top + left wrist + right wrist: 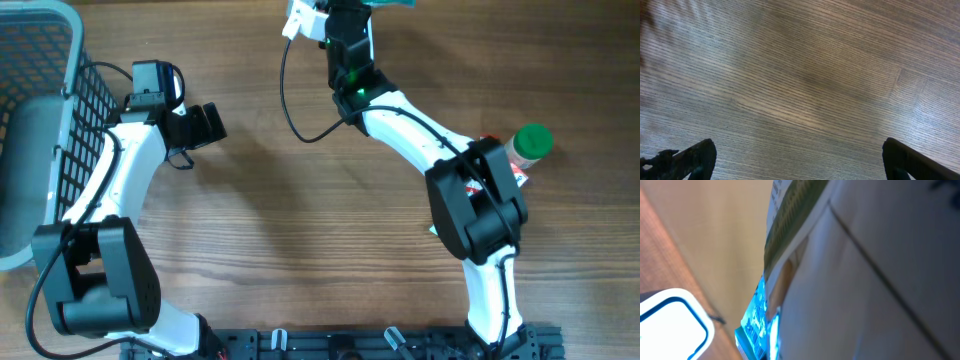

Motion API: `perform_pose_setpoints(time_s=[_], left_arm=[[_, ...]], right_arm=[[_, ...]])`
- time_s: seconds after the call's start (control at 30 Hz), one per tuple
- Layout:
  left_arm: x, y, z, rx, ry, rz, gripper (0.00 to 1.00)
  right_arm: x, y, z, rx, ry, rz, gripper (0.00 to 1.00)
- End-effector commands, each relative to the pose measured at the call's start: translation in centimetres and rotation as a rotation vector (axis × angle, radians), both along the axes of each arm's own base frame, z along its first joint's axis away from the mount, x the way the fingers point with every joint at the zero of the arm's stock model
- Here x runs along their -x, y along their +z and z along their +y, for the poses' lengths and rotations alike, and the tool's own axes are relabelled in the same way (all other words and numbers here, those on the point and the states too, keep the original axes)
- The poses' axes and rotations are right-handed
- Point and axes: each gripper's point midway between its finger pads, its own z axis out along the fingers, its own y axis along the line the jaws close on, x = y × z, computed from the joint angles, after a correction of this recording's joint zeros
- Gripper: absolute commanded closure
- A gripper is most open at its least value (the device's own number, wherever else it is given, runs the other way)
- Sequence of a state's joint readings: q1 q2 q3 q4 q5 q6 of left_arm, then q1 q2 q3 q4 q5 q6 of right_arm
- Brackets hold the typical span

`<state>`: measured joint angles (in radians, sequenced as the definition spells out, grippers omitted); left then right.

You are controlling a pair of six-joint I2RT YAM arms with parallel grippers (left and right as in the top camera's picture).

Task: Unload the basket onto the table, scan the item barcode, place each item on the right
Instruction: 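Carry the gloves pack up to the scanner face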

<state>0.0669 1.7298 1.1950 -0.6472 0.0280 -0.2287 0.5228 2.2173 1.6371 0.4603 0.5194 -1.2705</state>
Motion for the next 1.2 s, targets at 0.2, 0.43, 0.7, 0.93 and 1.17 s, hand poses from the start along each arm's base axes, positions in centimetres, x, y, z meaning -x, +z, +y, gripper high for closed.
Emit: perform_pose_setpoints(time_s=[0.2,0.43,0.7,0.93,1.17], left_arm=[[0.0,-0.2,0.2,0.0,-0.005,0.005,0.0],[0.0,-0.2,0.2,0.0,-0.005,0.005,0.0],[0.0,-0.2,0.2,0.0,-0.005,0.005,0.0],[0.0,-0.2,0.2,0.0,-0.005,0.005,0.0],[0.0,-0.2,0.2,0.0,-0.005,0.005,0.0]], right_arm=[[0.0,-2.7,1.1,-0.134,0.007,0.063,0.96],[0.8,-5.7,1.2,-0.204,-0.006,0.186,0.96],[1.9,-5.8,4.0,-0.241,0.061,0.201,0.96],[2.5,-7.6,3.7,-0.381,-0.005,0.279,0.96],[2.8,-8.1,3.5,-0.626,-0.081,0.304,0.96]])
